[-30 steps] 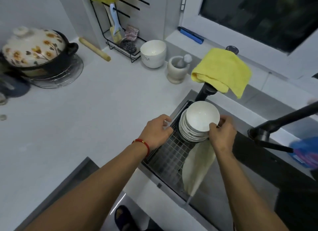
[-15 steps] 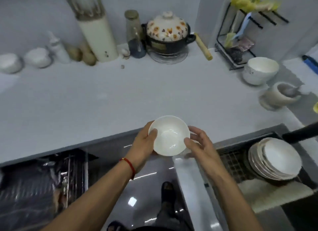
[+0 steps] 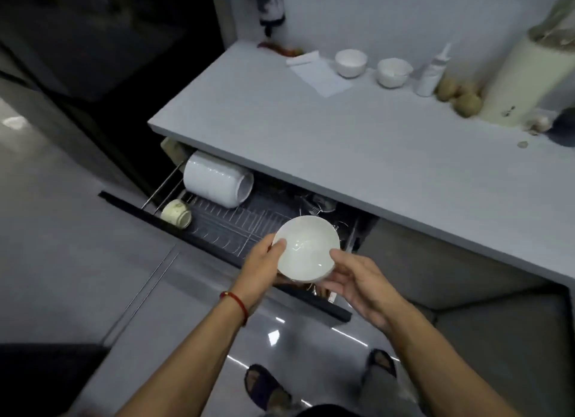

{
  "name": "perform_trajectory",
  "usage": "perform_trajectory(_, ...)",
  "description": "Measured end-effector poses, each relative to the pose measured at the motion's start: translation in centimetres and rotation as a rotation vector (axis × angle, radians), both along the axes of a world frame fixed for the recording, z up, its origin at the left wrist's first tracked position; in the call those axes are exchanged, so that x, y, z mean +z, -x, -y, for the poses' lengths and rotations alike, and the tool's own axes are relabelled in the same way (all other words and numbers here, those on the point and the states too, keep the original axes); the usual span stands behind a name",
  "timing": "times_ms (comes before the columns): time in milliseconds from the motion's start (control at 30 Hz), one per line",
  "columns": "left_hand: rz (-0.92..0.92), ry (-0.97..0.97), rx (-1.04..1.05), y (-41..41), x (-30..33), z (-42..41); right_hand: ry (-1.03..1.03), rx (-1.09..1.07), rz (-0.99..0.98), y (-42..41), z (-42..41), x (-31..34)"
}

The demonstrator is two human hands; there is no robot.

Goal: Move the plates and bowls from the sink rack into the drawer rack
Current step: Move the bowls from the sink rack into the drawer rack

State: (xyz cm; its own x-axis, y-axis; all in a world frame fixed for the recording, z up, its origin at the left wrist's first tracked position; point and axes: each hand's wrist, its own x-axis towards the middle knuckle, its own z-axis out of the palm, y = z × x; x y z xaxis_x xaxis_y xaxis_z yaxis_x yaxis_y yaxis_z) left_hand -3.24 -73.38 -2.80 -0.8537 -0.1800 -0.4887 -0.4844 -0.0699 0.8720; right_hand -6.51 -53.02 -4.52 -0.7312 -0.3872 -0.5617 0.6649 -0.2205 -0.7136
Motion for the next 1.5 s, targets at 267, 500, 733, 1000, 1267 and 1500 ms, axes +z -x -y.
perform_trajectory(267, 0.013, 0.480, 0.024, -1.9, -0.3, 20.5, -0.231, 0.108, -0.002, 4.6, 16.6, -1.1)
perform_trajectory(500, 0.057, 0.800, -0.088, -2.2, -2.1, 32.0, -0.426, 0.218, 0.045, 12.4, 30.4, -8.1)
perform_trajectory(733, 0.194, 0.936, -0.388, 5.2, -8.3, 38.5, -0.656, 0.321, 0.101, 16.9, 41.3, -18.1)
perform_trajectory(1000, 0.223, 1.064, -0.665, 12.3, -14.3, 45.1, -0.821, 0.350, 0.132, 18.3, 46.8, -23.1)
perform_trajectory(1267, 0.269, 1.133, -0.798, 13.3, -16.9, 47.1, -0.899, 0.427, 0.121, 19.3, 50.8, -24.7)
perform_trajectory(1500, 0.255, 1.147, -0.823, 13.3, -17.4, 47.4, -0.929, 0.355, 0.187, 18.6, 53.9, -25.6)
